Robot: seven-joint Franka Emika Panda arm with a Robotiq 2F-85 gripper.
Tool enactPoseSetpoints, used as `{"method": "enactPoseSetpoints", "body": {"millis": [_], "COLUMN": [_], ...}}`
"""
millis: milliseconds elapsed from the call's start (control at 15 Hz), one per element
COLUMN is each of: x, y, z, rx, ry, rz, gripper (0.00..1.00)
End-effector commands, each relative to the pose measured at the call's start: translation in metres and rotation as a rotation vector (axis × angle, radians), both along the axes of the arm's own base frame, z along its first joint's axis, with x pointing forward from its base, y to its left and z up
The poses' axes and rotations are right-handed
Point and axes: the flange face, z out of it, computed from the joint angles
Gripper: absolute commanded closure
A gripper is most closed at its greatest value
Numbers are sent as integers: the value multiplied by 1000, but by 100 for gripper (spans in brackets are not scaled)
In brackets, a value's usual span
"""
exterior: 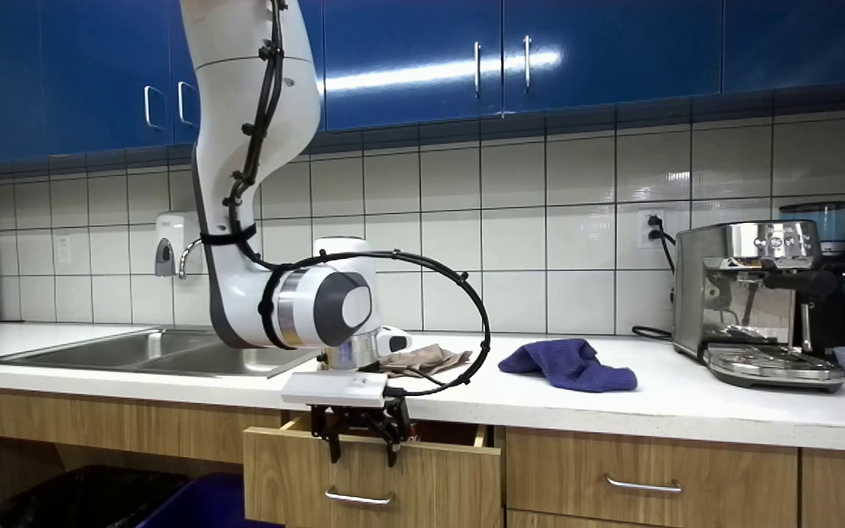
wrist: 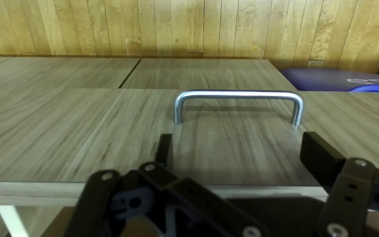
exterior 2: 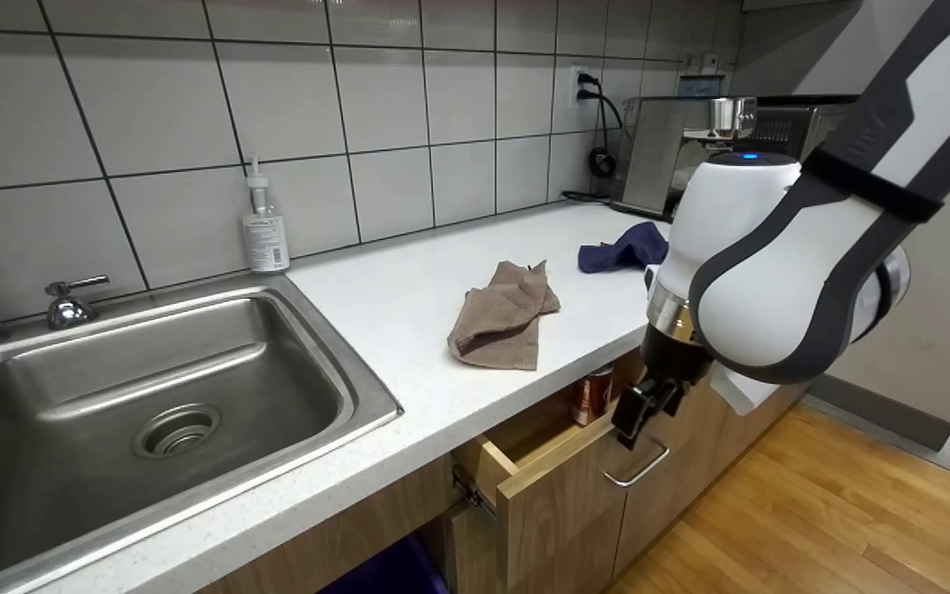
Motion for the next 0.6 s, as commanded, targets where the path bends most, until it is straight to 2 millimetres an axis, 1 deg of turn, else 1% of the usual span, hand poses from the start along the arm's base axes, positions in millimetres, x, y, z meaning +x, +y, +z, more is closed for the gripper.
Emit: {"method": "enactPoseSetpoints", "body": {"millis": [0,533], "x": [18,29], "y": [-12,-16], "z": [5,5], "rx": [-5,-6], "ry": [-14,-16], "rz": [35,46], "gripper": [0,0]}}
